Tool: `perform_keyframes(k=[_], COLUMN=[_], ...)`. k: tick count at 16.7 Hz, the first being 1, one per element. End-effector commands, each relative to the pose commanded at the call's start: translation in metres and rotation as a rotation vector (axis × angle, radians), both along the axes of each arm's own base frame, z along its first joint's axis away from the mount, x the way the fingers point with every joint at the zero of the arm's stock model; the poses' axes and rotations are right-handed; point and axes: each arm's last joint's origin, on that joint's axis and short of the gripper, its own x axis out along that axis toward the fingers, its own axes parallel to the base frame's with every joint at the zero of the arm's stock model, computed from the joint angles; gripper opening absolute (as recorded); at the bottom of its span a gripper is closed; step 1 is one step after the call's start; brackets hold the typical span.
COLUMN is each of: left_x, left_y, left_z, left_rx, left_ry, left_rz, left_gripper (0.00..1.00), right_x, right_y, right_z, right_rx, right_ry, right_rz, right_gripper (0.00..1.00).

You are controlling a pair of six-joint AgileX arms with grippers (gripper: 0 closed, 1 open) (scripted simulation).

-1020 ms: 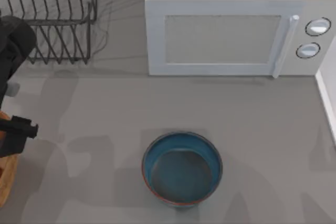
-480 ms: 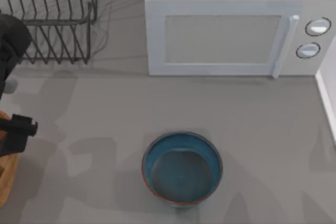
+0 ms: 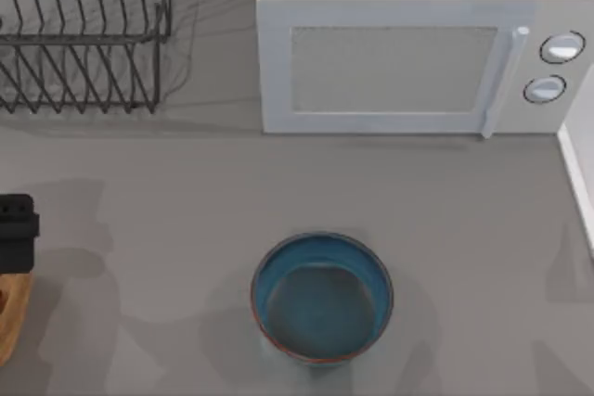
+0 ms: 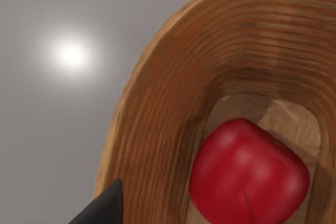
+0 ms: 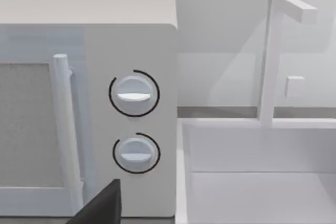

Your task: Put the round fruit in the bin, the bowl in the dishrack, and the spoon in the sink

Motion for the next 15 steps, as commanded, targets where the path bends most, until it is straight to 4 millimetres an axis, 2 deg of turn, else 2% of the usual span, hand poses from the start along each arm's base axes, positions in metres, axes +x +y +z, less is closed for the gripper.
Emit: perform_keyframes(k=[3,6,11,15], left_x=[-0.042,-0.069,-0.084,-0.086], left_y=[0.004,0.006,0.006,0.006], left_z=[-0.006,-0.023,-0.049,-0.057], left_rx=[-0.055,-0.084,-0.084,-0.078], left_ry=[-0.307,-0.62,-1.007,-1.104], left_rz=[-0.054,-0.123,-0.227,-0.258], left_gripper=[1.0,1.0,1.0,1.0], right_x=[0.0,0.0,0.0,0.0], right_y=[0.0,0.0,0.0,0.0], right_z=[0.0,0.0,0.0,0.0], right_rx=[0.0,0.0,0.0,0.0], right_ry=[0.0,0.0,0.0,0.0], right_rz=[0.0,0.0,0.0,0.0], right_gripper=[1.0,1.0,1.0,1.0])
